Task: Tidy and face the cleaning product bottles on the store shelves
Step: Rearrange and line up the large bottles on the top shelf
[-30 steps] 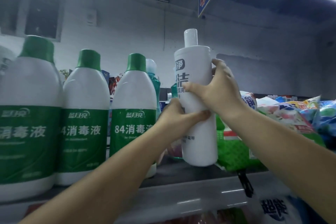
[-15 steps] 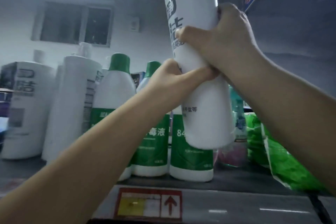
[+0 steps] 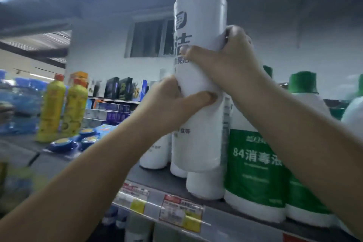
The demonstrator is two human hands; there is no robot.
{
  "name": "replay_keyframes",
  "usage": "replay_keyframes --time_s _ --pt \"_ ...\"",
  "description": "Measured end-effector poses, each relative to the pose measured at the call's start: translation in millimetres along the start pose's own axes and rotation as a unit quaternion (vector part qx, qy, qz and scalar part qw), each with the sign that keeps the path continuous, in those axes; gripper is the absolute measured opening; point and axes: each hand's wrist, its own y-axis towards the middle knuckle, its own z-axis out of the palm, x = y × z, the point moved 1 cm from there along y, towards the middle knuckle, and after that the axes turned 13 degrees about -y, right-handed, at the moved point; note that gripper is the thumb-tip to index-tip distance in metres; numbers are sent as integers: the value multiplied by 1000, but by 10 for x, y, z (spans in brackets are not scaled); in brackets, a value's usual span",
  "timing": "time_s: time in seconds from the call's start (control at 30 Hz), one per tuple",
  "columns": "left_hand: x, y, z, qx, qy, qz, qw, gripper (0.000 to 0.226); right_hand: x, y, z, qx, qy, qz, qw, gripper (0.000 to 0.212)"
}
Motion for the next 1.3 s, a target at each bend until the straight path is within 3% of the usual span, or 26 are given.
replay_keyframes --time_s 0.23,0.57,0.77,1.0,1.3 --pt "378 185 -559 -45 147 5 988 70 162 61 614 24 24 12 999 67" --pt "925 196 -565 -32 149 -12 988 58 -11 62 958 75 -56 15 995 83" --pt "1051 122 -460 -28 178 -44 983 58 -129 15 1011 90 -56 10 994 116" --pt "1115 108 -432 -61 192 -55 978 67 -134 6 1167 95 -78 7 992 122" --pt "1182 117 -361 -101 226 -88 965 87 -137 26 1358 142 -41 34 988 115"
